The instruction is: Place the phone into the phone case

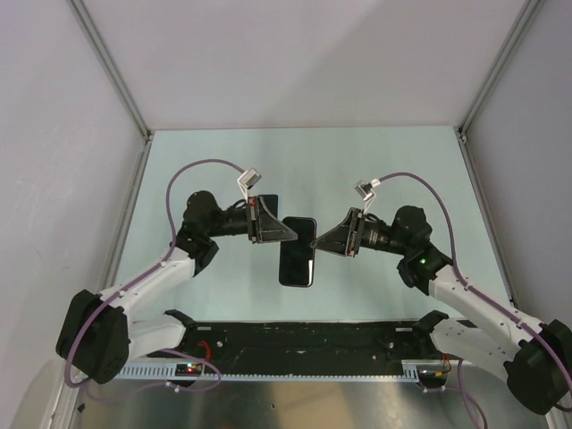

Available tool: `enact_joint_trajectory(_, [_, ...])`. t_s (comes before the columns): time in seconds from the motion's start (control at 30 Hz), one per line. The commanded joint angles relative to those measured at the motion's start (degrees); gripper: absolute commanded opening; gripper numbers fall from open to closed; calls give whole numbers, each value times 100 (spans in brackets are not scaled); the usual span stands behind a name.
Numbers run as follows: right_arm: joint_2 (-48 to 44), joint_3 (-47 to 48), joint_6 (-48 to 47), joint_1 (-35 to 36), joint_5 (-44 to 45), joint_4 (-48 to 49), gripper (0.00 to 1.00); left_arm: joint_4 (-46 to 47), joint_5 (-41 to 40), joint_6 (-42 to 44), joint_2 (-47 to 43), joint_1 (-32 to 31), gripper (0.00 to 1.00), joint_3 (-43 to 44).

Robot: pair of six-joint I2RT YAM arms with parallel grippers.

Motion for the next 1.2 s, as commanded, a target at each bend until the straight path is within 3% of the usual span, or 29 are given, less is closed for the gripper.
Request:
enact_joint_trajectory(0.0, [-54, 19, -110, 49, -73, 26, 25, 597, 24, -282, 33, 24, 0, 121])
enact_joint_trajectory(0.2, [-197, 16, -210, -11, -191, -51, 13, 639, 78, -286, 154, 26, 0, 110])
enact_joint_trajectory(0.3, [-313, 18, -299, -69, -297, -105, 15, 655, 132, -262, 204, 27, 0, 97])
enact_joint_trajectory(0.47, [-364, 19, -305, -178, -410, -133, 27, 678, 171, -259, 206, 31, 0, 99])
enact_joint_trajectory(0.67, [-306, 1, -235, -228, -405, -94, 18, 680, 130, -264, 234, 24, 0, 54])
enact_joint_trajectory(0.83, [-228, 1, -355, -93, -213, -221, 43, 679, 81, -274, 215, 26, 0, 71])
enact_joint_trajectory(0.93, [-177, 1, -357, -7, -72, -206, 49, 680, 86, -271, 223, 28, 0, 69])
enact_joint_trajectory(1.07, [-8, 15, -302, 44, 3, -68, 46, 680, 68, -254, 241, 28, 0, 21])
enact_joint_trajectory(1.17, [111, 45, -298, 83, 113, -34, 34, 680, 58, -245, 248, 28, 0, -11])
